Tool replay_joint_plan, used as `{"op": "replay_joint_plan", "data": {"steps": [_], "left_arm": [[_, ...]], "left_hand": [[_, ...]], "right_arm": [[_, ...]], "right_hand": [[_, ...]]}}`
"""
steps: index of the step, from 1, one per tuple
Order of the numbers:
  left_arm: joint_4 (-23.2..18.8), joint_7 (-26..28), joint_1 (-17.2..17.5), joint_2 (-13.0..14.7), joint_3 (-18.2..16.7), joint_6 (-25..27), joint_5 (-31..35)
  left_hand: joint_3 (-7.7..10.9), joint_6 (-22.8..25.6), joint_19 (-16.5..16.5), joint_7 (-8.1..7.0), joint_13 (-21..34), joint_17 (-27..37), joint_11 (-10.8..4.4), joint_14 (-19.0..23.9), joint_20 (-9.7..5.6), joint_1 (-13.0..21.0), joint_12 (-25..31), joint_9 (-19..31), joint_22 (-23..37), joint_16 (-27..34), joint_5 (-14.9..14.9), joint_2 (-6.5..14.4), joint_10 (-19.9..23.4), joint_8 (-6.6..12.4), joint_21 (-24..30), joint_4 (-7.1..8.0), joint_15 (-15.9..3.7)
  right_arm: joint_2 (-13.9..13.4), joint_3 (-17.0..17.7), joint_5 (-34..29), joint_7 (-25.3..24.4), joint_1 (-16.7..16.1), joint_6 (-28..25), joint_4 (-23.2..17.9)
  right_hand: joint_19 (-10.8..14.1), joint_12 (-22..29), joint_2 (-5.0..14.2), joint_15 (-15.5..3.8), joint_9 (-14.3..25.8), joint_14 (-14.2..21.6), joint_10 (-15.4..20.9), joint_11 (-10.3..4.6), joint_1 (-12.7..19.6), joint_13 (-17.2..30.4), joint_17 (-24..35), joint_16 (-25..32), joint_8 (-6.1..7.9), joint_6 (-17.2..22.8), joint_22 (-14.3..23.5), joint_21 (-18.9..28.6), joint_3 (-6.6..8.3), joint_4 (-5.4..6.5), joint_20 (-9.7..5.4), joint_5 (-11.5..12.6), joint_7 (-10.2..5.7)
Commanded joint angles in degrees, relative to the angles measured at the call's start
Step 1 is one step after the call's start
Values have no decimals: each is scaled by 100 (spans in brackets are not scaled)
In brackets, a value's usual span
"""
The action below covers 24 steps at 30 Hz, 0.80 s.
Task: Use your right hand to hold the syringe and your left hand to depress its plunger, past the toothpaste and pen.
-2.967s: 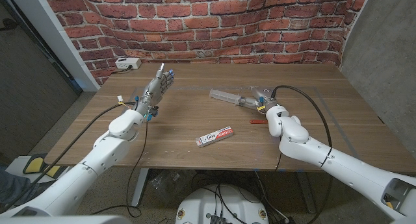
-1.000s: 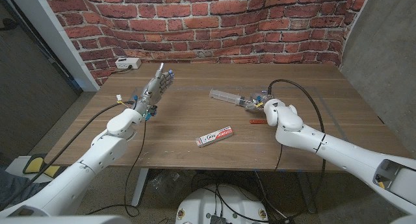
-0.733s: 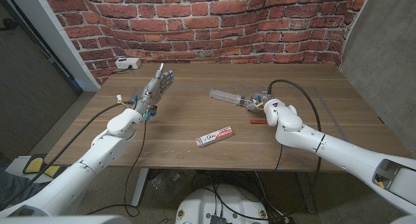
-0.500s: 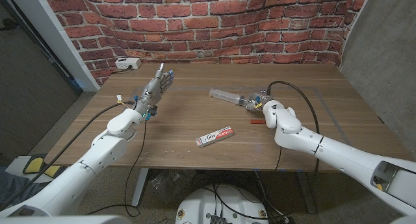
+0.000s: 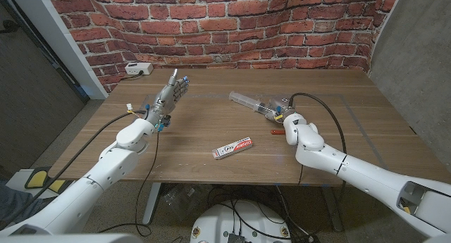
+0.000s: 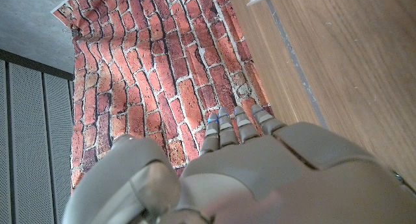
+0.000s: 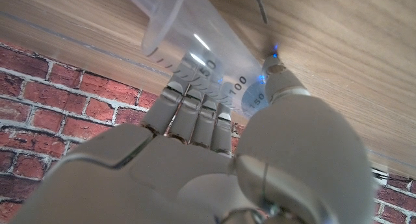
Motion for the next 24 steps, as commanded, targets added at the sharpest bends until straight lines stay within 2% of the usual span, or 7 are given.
{"op": "replay_joint_plan", "data": {"steps": [1, 2, 5, 8, 18, 21, 24], "left_arm": [[-65, 23, 36, 45, -22, 22, 15], [-69, 26, 38, 46, -23, 24, 15], [-78, 18, 39, 55, -24, 32, 12], [-93, 15, 36, 63, -23, 47, 11], [-73, -16, -9, 54, 13, 74, 21], [-59, -25, -22, 42, 21, 64, 22], [-53, -26, -32, 36, 26, 58, 28]], "left_hand": [[-54, 48, 9, 7, 33, 30, 1, 43, 54, -22, 19, 19, 33, 30, -6, 5, 64, 32, 37, 6, -17], [-55, 50, 8, 5, 33, 30, 8, 42, 54, -22, 18, 19, 33, 29, -7, 6, 62, 33, 37, 6, -14], [-58, 52, 7, 3, 33, 30, -6, 46, 56, -21, 16, 19, 34, 30, -8, 8, 60, 32, 38, 6, -19], [-61, 52, 8, -1, 33, 30, 0, 49, 55, -21, 17, 19, 34, 30, -10, 10, 64, 32, 39, 7, -17], [-70, 52, 8, -3, 34, 30, -6, 49, 59, -19, 15, 19, 34, 28, -14, 16, 62, 30, 43, 8, -15], [-73, 54, 7, 1, 34, 30, -8, 48, 57, -19, 16, 19, 34, 27, -16, 18, 66, 29, 44, 9, -16], [-76, 54, 2, -7, 34, 30, -7, 47, 60, -18, 15, 19, 34, 27, -17, 20, 64, 29, 43, 9, -16]], "right_arm": [[38, 78, 27, -298, -95, -63, 13], [30, 85, 27, -333, -108, -58, 5], [15, 127, 54, -470, -159, -8, -7], [20, 171, 50, -679, -225, 33, -5], [-24, 459, 213, -1404, -494, 417, -61], [-38, 526, 244, -1528, -545, 489, -94], [-49, 593, 279, -1653, -590, 578, -110]], "right_hand": [[51, -22, 1037, -480, 30, 57, 346, -229, 441, 33, 48, 3, -50, 817, 29, 86, 217, 509, -683, -29, -707], [24, -42, 1058, -458, 31, 48, 338, -177, 385, 37, 55, -8, -83, 795, 33, 93, 221, 591, -680, -49, -680], [-137, -148, 1094, -381, 40, -127, 204, -156, 275, 46, 80, -94, -210, 676, 41, 88, 287, 810, -639, -100, -626], [-229, -193, 1121, -352, 52, -199, 161, -134, 227, 55, 107, -118, -302, 552, 50, 92, 351, 953, -619, -122, -587], [-185, -210, 1114, -309, 70, -64, 228, -85, 228, 54, 125, -67, -358, 544, 60, 166, 478, 1072, -590, -142, -522], [-160, -216, 1120, -314, 77, -29, 245, -120, 230, 54, 127, -57, -378, 530, 63, 192, 515, 1106, -594, -149, -500], [-165, -221, 1128, -319, 82, -29, 251, -96, 222, 55, 129, -59, -400, 498, 67, 203, 537, 1142, -593, -154, -477]]}}
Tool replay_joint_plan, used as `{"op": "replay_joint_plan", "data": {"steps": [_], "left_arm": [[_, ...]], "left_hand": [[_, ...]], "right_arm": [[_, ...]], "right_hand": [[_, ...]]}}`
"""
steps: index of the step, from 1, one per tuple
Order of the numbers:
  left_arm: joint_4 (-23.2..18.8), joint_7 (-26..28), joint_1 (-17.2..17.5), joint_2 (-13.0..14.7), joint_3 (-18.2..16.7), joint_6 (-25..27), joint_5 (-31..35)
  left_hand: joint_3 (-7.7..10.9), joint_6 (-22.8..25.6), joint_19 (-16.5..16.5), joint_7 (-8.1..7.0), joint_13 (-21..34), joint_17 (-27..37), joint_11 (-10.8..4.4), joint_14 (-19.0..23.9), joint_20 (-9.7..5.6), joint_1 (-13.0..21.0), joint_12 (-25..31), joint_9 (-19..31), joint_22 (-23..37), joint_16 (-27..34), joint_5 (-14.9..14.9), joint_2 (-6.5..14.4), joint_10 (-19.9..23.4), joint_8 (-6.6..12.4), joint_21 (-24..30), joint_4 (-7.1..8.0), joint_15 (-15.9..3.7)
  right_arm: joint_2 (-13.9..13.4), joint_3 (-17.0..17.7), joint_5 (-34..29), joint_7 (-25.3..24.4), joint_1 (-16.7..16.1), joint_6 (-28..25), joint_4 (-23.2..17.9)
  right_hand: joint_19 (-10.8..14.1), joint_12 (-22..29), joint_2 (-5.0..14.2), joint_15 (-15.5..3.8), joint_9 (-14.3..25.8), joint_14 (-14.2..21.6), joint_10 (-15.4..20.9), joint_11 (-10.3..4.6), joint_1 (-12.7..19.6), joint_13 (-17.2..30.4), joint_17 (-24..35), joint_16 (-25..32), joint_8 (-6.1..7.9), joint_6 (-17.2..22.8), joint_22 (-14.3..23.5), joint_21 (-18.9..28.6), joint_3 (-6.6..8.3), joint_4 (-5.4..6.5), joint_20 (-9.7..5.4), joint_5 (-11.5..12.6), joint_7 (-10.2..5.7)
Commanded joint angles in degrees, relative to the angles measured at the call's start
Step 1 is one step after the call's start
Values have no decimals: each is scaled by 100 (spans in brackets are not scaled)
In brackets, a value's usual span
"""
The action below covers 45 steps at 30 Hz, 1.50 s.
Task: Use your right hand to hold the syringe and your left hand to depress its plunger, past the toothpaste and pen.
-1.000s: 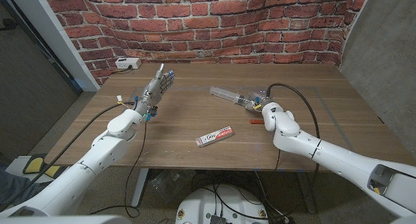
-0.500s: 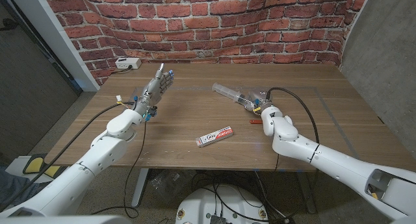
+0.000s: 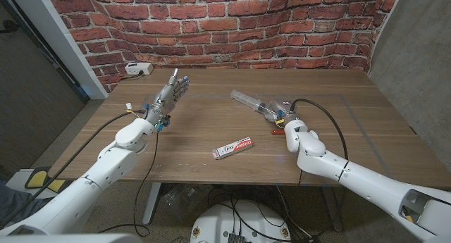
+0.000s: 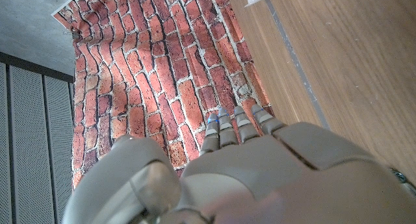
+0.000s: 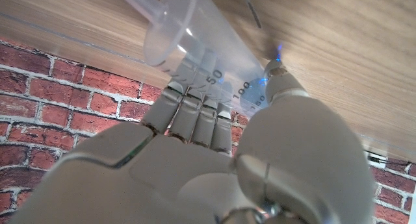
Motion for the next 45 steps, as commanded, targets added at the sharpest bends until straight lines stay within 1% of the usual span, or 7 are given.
{"op": "replay_joint_plan", "data": {"steps": [1, 7, 22, 26, 34, 39, 45], "left_arm": [[27, -33, -50, -25, 40, 2, 16], [16, -25, -61, -28, 42, -6, 31], [-113, 40, -57, 28, 12, -33, 131], [-112, 25, -54, 2, 4, -76, 112], [-112, 32, -72, -8, 23, -61, 130], [-184, 71, -45, 18, 13, -45, 158], [-309, 136, 12, 68, -13, -34, 214]], "left_hand": [[-28, 56, 2, -3, 34, 30, -16, 25, 60, -17, 16, 19, 34, 26, -18, 22, 54, 29, 19, 10, 5], [-33, 51, 3, -7, 34, 30, -6, 33, 61, -16, 14, 19, 34, 29, -20, 25, 53, 26, 21, 10, 9], [-45, 51, 1, 3, 34, 29, -9, 31, 61, -12, 14, 19, 34, 25, -26, 34, 58, 24, 24, 11, 6], [-48, 50, 2, 2, 34, 29, -6, 35, 63, -10, 15, 19, 34, 27, -27, 37, 60, 23, 26, 11, 11], [-58, 57, 1, -2, 34, 30, -5, 41, 64, -12, 18, 19, 34, 27, -30, 40, 73, 24, 28, 13, 12], [-64, 59, -2, 0, 34, 30, -8, 49, 65, -13, 20, 19, 34, 30, -31, 43, 80, 24, 28, 15, 3], [-70, 61, 1, 4, 34, 30, -20, 53, 62, -14, 21, 19, 34, 30, -32, 48, 85, 24, 31, 17, 0]], "right_arm": [[-43, 299, 128, -682, -230, 340, -91], [-37, 401, 165, -932, -292, 517, -81], [-92, 805, 399, -1699, -602, 1222, -183], [-108, 943, 502, -1989, -697, 1566, -175], [-149, 1059, 404, -2263, -790, 1845, -248], [-159, 1098, 299, -2389, -818, 2000, -290], [-202, 1131, 130, -2548, -830, 2254, -315]], "right_hand": [[63, -2, 942, -334, 30, 64, 171, -106, 408, 3, 16, 30, -55, 480, 8, 26, 852, 853, -613, -10, -439], [116, -3, 944, -332, 58, 124, 211, -120, 399, 5, 18, 48, -68, 470, 14, 75, 906, 921, -611, -18, -405], [153, -11, 933, -350, 103, 191, 271, -134, 411, 7, 19, 63, -73, 496, 19, 136, 1008, 994, -614, -27, -381], [140, -20, 928, -334, 115, 201, 269, -126, 411, 7, 20, 63, -80, 490, 19, 144, 1033, 1015, -610, -31, -371], [164, -20, 927, -359, 140, 251, 311, -149, 389, 10, 24, 78, -97, 465, 21, 181, 1067, 1081, -617, -48, -350], [178, -16, 915, -410, 181, 298, 391, -227, 352, 13, 28, 85, -84, 525, 25, 230, 1115, 1181, -654, -69, -465], [175, -25, 910, -428, 197, 297, 402, -247, 347, 11, 29, 81, -80, 545, 25, 245, 1138, 1204, -663, -72, -468]]}}
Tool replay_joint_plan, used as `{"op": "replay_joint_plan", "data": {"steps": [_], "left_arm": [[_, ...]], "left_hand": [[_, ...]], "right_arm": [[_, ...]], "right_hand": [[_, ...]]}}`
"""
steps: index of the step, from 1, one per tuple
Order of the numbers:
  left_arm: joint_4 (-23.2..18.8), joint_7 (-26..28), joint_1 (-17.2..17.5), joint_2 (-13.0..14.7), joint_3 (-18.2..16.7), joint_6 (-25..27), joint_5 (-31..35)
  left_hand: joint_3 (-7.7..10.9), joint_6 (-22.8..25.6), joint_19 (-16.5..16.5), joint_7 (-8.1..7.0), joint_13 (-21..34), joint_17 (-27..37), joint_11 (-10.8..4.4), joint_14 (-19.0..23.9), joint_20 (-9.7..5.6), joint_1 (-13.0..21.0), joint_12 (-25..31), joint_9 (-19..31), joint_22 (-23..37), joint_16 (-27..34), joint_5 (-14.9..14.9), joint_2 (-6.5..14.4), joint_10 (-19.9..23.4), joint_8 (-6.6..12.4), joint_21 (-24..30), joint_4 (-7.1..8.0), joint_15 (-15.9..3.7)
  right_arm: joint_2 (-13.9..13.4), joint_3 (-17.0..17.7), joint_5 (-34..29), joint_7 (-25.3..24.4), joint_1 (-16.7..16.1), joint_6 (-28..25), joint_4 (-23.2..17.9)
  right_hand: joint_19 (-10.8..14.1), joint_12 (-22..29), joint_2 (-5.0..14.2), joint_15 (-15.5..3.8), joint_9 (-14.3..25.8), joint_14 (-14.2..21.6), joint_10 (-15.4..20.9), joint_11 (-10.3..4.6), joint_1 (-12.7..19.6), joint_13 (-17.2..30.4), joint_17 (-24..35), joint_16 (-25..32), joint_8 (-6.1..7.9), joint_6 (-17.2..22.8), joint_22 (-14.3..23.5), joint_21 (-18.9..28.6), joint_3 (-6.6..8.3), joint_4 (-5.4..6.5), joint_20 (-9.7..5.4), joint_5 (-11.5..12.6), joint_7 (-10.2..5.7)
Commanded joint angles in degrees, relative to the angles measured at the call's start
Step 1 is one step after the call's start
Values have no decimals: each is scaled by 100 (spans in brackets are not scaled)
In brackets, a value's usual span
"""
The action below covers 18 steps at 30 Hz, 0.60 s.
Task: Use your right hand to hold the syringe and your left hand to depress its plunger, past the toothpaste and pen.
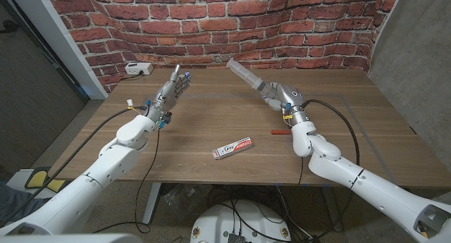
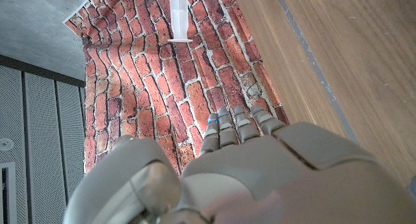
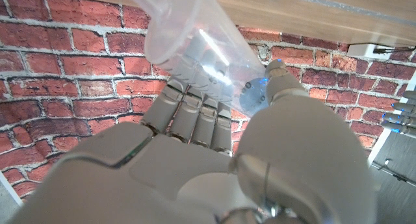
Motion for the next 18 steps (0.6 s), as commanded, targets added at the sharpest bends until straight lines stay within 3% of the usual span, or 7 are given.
{"op": "replay_joint_plan", "data": {"steps": [1, 12, 18], "left_arm": [[-192, 99, 88, 76, -38, 21, 86], [-513, 273, 288, 204, -125, 32, 233], [-564, 442, 393, 75, -157, -167, 335]], "left_hand": [[-49, 48, 0, -10, 34, 30, -3, 55, 65, 23, 20, 19, 34, 31, -11, 13, 33, 23, 31, -7, 0], [-57, 59, 11, -2, 34, 29, -6, 67, 59, 25, 25, 19, 34, 33, -12, 22, 52, 26, 37, -5, -5], [-65, 183, 141, -13, 34, 26, -31, 241, 37, 55, 77, 19, 31, 85, -15, 50, 214, 66, 85, -14, -41]], "right_arm": [[-74, 127, -265, -359, -79, 491, -80], [-145, 215, -435, -249, -109, 674, -175], [-143, 274, -448, -153, -205, 626, -277]], "right_hand": [[36, 15, 908, -379, 31, 41, 309, -238, 349, 12, 31, 33, 42, 480, 14, 53, 1166, 1184, -609, -3, -467], [27, -3, 889, -408, 63, 57, 340, -251, 355, 6, 38, 33, 45, 508, 12, 84, 1212, 1200, -624, -9, -500], [-8, -19, 881, -402, 79, 42, 349, -247, 359, 1, 44, 24, 45, 522, 11, 91, 1233, 1203, -620, -12, -498]]}}
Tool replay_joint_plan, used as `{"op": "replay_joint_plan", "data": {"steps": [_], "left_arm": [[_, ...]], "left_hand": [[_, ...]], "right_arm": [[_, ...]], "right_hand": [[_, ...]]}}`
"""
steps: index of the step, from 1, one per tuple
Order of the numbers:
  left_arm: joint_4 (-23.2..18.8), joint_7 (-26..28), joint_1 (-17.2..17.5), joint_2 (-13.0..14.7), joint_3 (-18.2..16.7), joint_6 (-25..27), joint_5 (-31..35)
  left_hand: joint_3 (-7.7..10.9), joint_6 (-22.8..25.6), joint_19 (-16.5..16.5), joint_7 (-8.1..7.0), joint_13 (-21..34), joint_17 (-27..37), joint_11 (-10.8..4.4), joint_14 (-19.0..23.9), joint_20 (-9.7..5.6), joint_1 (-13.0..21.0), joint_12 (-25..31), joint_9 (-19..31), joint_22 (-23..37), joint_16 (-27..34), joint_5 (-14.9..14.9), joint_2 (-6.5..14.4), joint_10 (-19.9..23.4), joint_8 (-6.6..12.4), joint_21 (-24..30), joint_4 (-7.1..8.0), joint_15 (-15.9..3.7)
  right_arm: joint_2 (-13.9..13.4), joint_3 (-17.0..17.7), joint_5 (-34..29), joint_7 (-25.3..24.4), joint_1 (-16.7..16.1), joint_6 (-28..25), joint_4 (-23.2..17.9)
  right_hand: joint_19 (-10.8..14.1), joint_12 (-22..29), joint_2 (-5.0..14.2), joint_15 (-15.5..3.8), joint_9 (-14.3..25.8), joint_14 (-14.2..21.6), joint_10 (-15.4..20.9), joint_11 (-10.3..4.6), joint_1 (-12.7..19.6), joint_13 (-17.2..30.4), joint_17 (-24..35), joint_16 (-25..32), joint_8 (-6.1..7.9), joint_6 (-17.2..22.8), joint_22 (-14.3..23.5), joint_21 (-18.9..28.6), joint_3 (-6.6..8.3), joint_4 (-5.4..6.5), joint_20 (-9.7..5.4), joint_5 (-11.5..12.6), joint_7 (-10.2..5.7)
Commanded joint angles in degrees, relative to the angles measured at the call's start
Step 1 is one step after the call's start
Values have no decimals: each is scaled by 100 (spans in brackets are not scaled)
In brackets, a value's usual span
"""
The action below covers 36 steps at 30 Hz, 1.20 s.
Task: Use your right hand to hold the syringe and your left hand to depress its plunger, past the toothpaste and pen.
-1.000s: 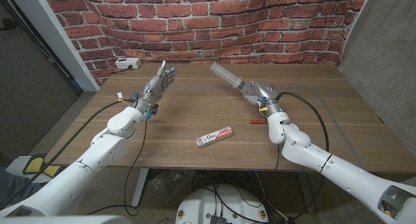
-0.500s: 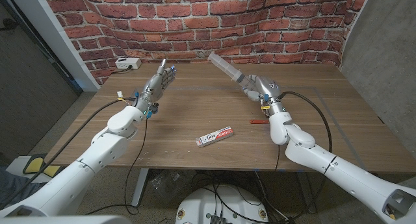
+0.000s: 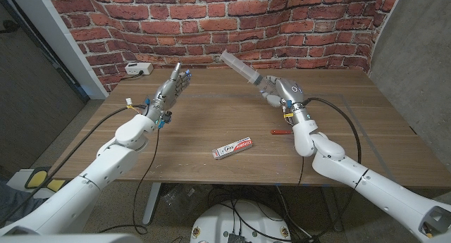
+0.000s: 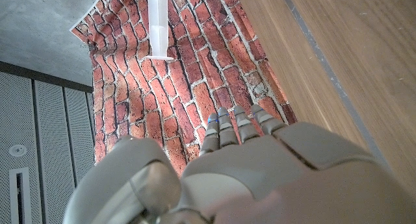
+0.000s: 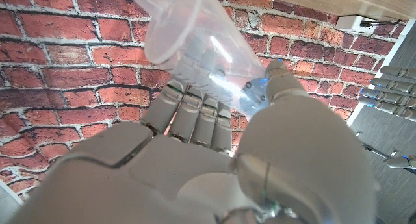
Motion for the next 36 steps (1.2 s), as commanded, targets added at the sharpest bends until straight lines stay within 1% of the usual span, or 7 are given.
{"op": "replay_joint_plan", "data": {"steps": [1, 5, 11, 16, 25, 28, 36], "left_arm": [[-203, 283, 193, -80, -69, -201, 213], [-337, 524, 235, -78, -68, -200, 501], [-440, 582, 206, -27, -79, -189, 707], [-519, 775, 175, -18, -107, -204, 1022], [-553, 1101, 23, -133, -5, -202, 1656], [-514, 1108, -16, -184, 25, -244, 1719], [-416, 1112, -147, -267, 102, -319, 1915]], "left_hand": [[-50, 108, 141, -9, 33, 26, 11, 144, 8, 60, 61, 19, 30, 64, -16, 52, 149, 48, 66, 0, -23], [-52, 159, 157, -16, 33, 25, 0, 167, 1, 72, 60, 18, 27, 65, -18, 58, 160, 64, 68, -4, -25], [-56, 166, 168, -23, 33, 24, -5, 172, -5, 82, 57, 18, 25, 59, -19, 62, 167, 61, 69, -8, -26], [-59, 177, 170, -39, 32, 23, 9, 178, -5, 89, 56, 18, 24, 56, -20, 63, 174, 62, 67, -11, -35], [-73, 170, 154, -69, 32, 23, -18, 169, -20, 97, 37, 17, 21, 41, -22, 57, 148, 50, 53, -16, -40], [-78, 175, 153, -69, 31, 23, -22, 165, -23, 98, 34, 17, 21, 37, -23, 55, 146, 50, 51, -16, -44], [-92, 203, 165, -68, 31, 23, -17, 169, -114, 102, 28, 16, 19, 31, -24, 50, 148, 52, 50, -18, -44]], "right_arm": [[-33, 103, -109, 152, -123, 51, -166], [-27, 115, -139, 235, -156, -12, -206], [-34, 133, -180, 258, -230, -45, -265], [-26, 148, -201, 263, -295, -84, -301], [47, 153, -238, 230, -375, -189, -354], [62, 141, -253, 227, -390, -203, -371], [99, 103, -321, 176, -373, -162, -384]], "right_hand": [[-16, -20, 880, -414, 36, 33, 311, -259, 359, 1, 16, 25, 58, 525, 11, 51, 1235, 1203, -611, 13, -497], [-39, -28, 877, -399, 41, 20, 314, -233, 360, -1, 20, 20, 53, 529, 10, 52, 1243, 1204, -603, 11, -495], [-63, -51, 869, -392, 44, 6, 308, -208, 366, -6, 30, 16, 41, 538, 8, 67, 1258, 1198, -596, 6, -492], [-73, -61, 865, -378, 49, -1, 311, -233, 368, -7, 36, 13, 34, 540, 7, 77, 1266, 1193, -596, 4, -489], [-82, -79, 861, -379, 54, 2, 318, -225, 372, -10, 47, 17, 20, 549, 6, 101, 1276, 1185, -592, 0, -488], [-15, -72, 855, -410, 56, 59, 375, -278, 374, -11, 44, 31, 7, 551, 4, 147, 1290, 1179, -627, 1, -503], [19, -87, 835, -448, 58, 95, 384, -272, 362, -16, 34, 32, 1, 577, -1, 180, 1293, 1182, -652, -2, -502]]}}
